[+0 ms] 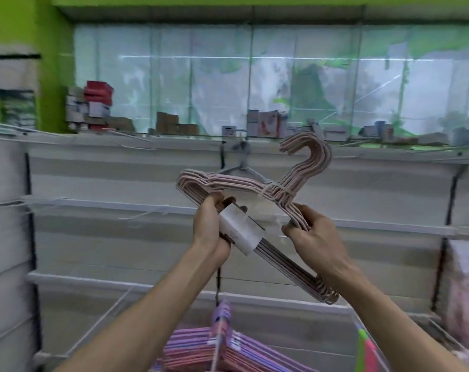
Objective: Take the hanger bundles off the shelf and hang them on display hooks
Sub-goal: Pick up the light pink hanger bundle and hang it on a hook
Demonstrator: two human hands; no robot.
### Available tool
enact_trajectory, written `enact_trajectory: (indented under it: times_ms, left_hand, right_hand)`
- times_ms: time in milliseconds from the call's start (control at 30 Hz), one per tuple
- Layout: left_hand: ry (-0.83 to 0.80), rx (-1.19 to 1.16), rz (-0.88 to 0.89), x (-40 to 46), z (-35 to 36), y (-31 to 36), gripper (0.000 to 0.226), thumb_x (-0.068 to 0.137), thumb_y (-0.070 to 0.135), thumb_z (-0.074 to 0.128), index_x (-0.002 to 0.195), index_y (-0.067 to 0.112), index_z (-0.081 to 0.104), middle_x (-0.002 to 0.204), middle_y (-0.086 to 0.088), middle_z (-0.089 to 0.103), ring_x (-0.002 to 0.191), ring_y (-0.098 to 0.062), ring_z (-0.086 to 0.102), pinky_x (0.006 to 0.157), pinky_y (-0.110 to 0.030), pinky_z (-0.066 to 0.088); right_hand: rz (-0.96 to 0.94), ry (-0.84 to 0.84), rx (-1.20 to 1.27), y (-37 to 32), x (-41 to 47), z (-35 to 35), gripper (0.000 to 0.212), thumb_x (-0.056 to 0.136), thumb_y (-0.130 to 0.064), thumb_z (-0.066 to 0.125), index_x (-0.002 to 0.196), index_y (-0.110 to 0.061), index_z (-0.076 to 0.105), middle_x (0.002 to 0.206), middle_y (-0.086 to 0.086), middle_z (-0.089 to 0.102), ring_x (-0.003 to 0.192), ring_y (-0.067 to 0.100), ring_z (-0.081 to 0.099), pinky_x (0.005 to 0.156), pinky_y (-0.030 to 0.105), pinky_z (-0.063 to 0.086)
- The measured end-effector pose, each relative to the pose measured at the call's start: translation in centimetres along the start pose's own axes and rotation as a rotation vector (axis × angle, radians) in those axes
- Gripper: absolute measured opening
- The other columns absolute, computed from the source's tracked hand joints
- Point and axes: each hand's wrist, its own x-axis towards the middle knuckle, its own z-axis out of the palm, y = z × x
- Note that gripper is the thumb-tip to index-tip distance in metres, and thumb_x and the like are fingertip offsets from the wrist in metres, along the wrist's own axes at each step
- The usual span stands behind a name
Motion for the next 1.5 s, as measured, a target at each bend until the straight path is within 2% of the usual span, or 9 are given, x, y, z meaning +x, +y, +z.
enact_trajectory:
  times_ms: [133,233,367,600,800,967,1200,1400,1500]
  left_hand:
    - [0.083,-0.005,0.026,2.2,-6.0,4.9,0.007,0.090,0.017,0.057,0.090,0.012,0.060,0.072,-0.008,0.066,0.078,-0.031,0.063,0.090,-0.050,0.052]
    - [0.129,0.007,0.064,3.7,-9.8,8.4,0.016,0.093,0.011,0.051,0.077,0.013,0.055,0.059,-0.005,0.064,0.068,-0.031,0.063,0.085,-0.046,0.051]
    - [0.168,0.035,0.076,5.4,-13.5,12.1,0.015,0.093,0.011,0.051,0.078,0.011,0.054,0.058,-0.006,0.066,0.072,-0.032,0.066,0.090,-0.049,0.051]
    - [0.214,0.109,0.081,9.9,-17.8,15.7,0.014,0.094,0.013,0.050,0.081,0.011,0.054,0.096,-0.016,0.065,0.078,-0.032,0.067,0.085,-0.047,0.054]
    - [0.230,0.118,0.084,15.4,-20.5,16.8,0.015,0.094,0.012,0.049,0.081,0.009,0.057,0.080,-0.013,0.066,0.076,-0.031,0.065,0.093,-0.048,0.052]
    - [0.233,0.163,0.108,22.2,-23.2,18.2,0.011,0.092,0.011,0.054,0.102,0.011,0.059,0.102,-0.013,0.070,0.093,-0.031,0.064,0.099,-0.047,0.051]
    - [0.214,0.150,0.133,29.8,-25.3,19.6,0.005,0.094,0.008,0.053,0.094,0.010,0.058,0.072,-0.007,0.070,0.073,-0.024,0.063,0.069,-0.035,0.054]
    - [0.214,0.113,0.072,34.5,-27.5,19.8,0.014,0.094,0.008,0.054,0.107,0.010,0.055,0.088,-0.011,0.070,0.086,-0.028,0.066,0.067,-0.035,0.056]
    - [0.199,0.110,0.057,36.3,-28.0,19.7,0.017,0.094,0.007,0.053,0.111,0.010,0.055,0.096,-0.012,0.068,0.097,-0.029,0.063,0.072,-0.037,0.055]
  right_hand:
    - [-0.040,-0.046,0.082,-3.0,1.9,7.8,0.030,0.087,-0.005,0.061,0.105,-0.028,0.066,0.064,-0.014,0.061,0.051,-0.004,0.052,0.052,0.012,0.039]
    - [-0.056,-0.101,0.128,-5.0,3.2,12.8,0.029,0.088,-0.001,0.058,0.104,-0.024,0.065,0.066,-0.013,0.060,0.048,-0.005,0.051,0.046,0.009,0.037]
    - [-0.074,-0.133,0.138,-6.9,5.3,18.0,0.029,0.086,-0.005,0.059,0.104,-0.026,0.066,0.069,-0.014,0.061,0.053,-0.005,0.053,0.050,0.010,0.038]
    - [-0.079,-0.178,0.083,-8.2,9.6,23.9,0.029,0.083,-0.011,0.057,0.105,-0.027,0.066,0.076,-0.012,0.065,0.068,0.006,0.056,0.062,0.023,0.043]
    - [-0.073,-0.227,0.078,-7.3,14.2,28.3,0.019,0.084,-0.011,0.056,0.098,-0.018,0.067,0.065,-0.006,0.057,0.057,0.012,0.048,0.054,0.026,0.038]
    - [-0.066,-0.249,0.065,-6.2,19.5,31.5,0.013,0.084,-0.011,0.056,0.091,-0.017,0.065,0.059,-0.003,0.050,0.053,0.015,0.043,0.050,0.026,0.034]
    - [-0.088,-0.290,0.016,-4.9,26.4,35.1,0.012,0.086,-0.011,0.054,0.091,-0.011,0.065,0.058,-0.001,0.049,0.051,0.015,0.042,0.044,0.024,0.031]
    - [-0.096,-0.315,-0.025,-3.7,29.2,37.7,0.016,0.086,-0.009,0.055,0.095,-0.017,0.066,0.060,-0.003,0.053,0.049,0.012,0.045,0.037,0.018,0.031]
    - [-0.093,-0.323,-0.049,-3.4,30.5,38.7,0.016,0.087,-0.009,0.055,0.099,-0.014,0.066,0.063,-0.001,0.052,0.051,0.014,0.044,0.043,0.022,0.033]
